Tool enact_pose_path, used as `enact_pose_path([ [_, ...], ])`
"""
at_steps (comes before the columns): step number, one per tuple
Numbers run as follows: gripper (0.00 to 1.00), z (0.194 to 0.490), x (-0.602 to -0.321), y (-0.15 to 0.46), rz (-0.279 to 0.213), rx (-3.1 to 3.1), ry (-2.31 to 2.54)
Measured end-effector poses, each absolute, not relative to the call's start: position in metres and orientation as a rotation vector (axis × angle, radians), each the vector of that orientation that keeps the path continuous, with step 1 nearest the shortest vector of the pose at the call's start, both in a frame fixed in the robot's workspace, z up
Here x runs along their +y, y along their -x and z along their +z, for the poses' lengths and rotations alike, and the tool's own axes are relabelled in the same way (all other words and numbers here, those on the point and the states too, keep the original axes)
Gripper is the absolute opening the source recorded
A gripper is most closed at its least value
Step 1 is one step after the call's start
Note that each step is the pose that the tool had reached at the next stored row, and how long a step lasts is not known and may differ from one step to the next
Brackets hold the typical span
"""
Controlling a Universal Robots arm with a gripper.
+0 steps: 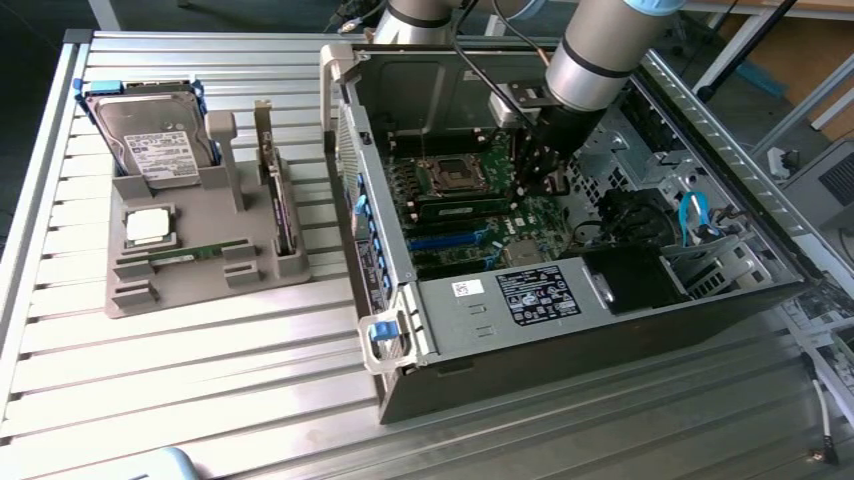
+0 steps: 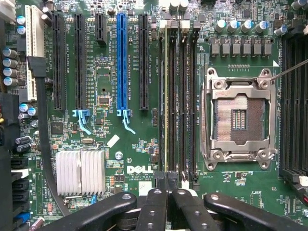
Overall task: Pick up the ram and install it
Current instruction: 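Press down the ram until it locks into place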
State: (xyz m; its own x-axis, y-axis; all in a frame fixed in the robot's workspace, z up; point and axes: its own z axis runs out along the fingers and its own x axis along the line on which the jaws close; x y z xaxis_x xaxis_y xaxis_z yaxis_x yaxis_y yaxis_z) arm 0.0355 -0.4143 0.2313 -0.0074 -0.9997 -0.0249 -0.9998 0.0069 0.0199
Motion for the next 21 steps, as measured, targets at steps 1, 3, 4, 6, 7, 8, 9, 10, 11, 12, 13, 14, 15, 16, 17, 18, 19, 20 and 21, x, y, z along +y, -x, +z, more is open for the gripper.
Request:
enact_pose_path([
  [1,0.11,0.231,-0.414,-0.036,0.05,2.226,2.211],
  [3,0.11,0.231,-0.414,-0.036,0.05,2.226,2.21],
  [4,0.11,0.231,-0.414,-0.036,0.05,2.226,2.21],
  [6,0.11,0.23,-0.414,-0.036,0.05,2.226,2.21],
  [7,0.11,0.23,-0.414,-0.036,0.05,2.226,2.21],
  [8,0.11,0.23,-0.414,-0.036,0.05,2.226,2.21],
  [9,0.11,0.23,-0.414,-0.036,0.05,2.226,2.21],
  [10,0.11,0.231,-0.414,-0.036,0.05,2.226,2.21],
  [11,0.11,0.231,-0.414,-0.036,0.05,2.226,2.21],
  [12,0.11,0.233,-0.414,-0.036,0.051,2.226,2.21],
  [13,0.11,0.234,-0.414,-0.036,0.05,2.226,2.21],
  [14,0.11,0.236,-0.414,-0.036,0.05,2.226,2.21],
  [15,0.11,0.237,-0.414,-0.036,0.05,2.226,2.21],
  [16,0.11,0.238,-0.414,-0.036,0.05,2.226,2.21],
  [17,0.11,0.24,-0.414,-0.036,0.05,2.226,2.21],
  [18,0.11,0.241,-0.414,-0.036,0.05,2.226,2.21],
  [19,0.11,0.243,-0.414,-0.036,0.05,2.226,2.21],
  [20,0.11,0.245,-0.414,-0.036,0.05,2.226,2.21],
  [21,0.11,0.246,-0.414,-0.036,0.05,2.226,2.21],
])
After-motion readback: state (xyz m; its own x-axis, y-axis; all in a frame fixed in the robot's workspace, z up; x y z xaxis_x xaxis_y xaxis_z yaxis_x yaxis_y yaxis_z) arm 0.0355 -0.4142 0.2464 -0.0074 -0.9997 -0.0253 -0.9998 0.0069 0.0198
